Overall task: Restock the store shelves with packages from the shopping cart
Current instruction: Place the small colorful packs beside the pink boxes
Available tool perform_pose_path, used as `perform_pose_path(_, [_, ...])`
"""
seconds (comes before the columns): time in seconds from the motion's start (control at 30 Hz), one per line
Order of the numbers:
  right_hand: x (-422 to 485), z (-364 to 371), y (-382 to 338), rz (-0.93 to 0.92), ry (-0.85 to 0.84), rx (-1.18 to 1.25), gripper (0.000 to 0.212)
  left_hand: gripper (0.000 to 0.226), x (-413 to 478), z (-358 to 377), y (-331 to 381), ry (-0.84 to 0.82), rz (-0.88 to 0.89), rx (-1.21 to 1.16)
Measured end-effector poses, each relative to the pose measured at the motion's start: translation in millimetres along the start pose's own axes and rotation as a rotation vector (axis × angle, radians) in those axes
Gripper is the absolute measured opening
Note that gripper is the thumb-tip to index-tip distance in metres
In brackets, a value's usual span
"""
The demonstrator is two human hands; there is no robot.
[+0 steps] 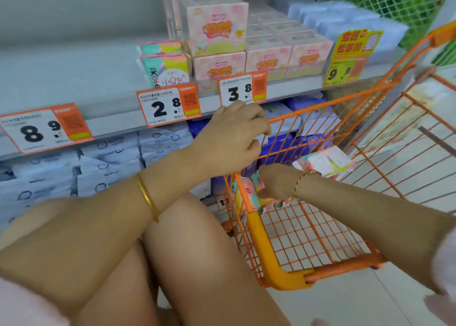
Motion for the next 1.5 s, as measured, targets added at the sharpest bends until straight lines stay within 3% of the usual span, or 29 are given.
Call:
perform_pose_path(0.07, [6.4,7.6,0.1,0.016,0.055,0.052,0.026,0.043,-1.4,-0.1,-0.7,-0.006,-0.010,-0.019])
perform_pose_path(0.13, [11.3,13.8,1.6,0.066,0.110,0.062,0.049,0.041,-2.2,0.0,-1.5,-0.006,-0.020,-0.036])
perform_pose_path(0.27, [16.3,20.7,1.2,0.125,0.152,0.080,0.059,0.041,-1.7,-1.4,-0.5,-0.024,-0.038,-0.047])
perform_pose_path(0.33, [15.4,19.1,-1.0,0.130,0.090,0.089,0.046,0.042,-1.5,-1.8,0.4,-0.043,-0.046,-0.050])
perform_pose_path(0.4, [15.4,19.0,1.3,0.126,0.065,0.122,0.017,0.043,-1.6,-1.7,0.2,-0.051,-0.052,-0.060])
perform_pose_path(0.47, [11.4,16.1,0.1,0.120,0.068,0.140,0.034,0.042,-2.0,-2.4,0.8,-0.063,-0.058,-0.065])
perform_pose_path(0.53, [10.8,12.0,0.0,0.119,0.025,0.156,0.022,0.037,-1.4,-3.1,1.1,-0.075,-0.073,-0.068])
perform_pose_path(0.63, [-3.0,-16.9,0.4,0.140,-0.076,0.284,0.029,0.041,-3.0,-2.9,1.7,-0.064,-0.074,-0.092])
perform_pose_path(0.73, [-30.2,-56.7,8.9,0.100,-0.061,0.468,0.027,0.046,-4.9,-4.4,-0.5,-0.031,-0.072,-0.147])
perform_pose_path(0.87, [-70.0,-86.6,15.0,-0.092,0.063,0.693,0.016,0.037,-0.7,-18.2,-6.0,0.022,-0.097,-0.294])
perform_pose_path(0.97, [-89.2,-101.3,12.9,-0.221,0.161,0.781,0.018,0.025,2.7,-36.1,-6.8,-0.075,-0.196,-0.541])
perform_pose_path(1.03, [-98.0,-112.6,7.1,-0.314,0.252,0.776,0.021,0.027,1.4,-47.8,-8.6,-0.118,-0.246,-0.638])
perform_pose_path(1.17, [-103.4,-131.5,-26.0,-0.534,0.399,0.718,0.027,0.034,-11.8,-78.7,-23.7,-0.046,-0.376,-0.861])
perform_pose_path(1.27, [-90.2,-141.0,-61.9,-0.618,0.560,0.591,0.031,0.034,-27.9,-101.7,-47.9,0.036,-0.434,-0.789])
perform_pose_path(1.37, [-68.9,-145.2,-97.4,-0.664,0.752,0.539,0.048,0.031,-41.3,-128.1,-83.8,0.140,-0.513,-0.744])
perform_pose_path(1.5, [-32.4,-142.3,-129.1,-0.666,0.856,0.313,0.048,0.028,-44.2,-144.6,-150.0,0.427,-0.698,-0.631])
Point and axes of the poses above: each hand's wrist, its own x-axis towards the middle knuckle, its own z-axis out of the palm, y = z × x, the point moved 1 cm from there along x, towards the middle knuckle, and after that the axes turned 9 degrees about x, right-handed, at the moved point
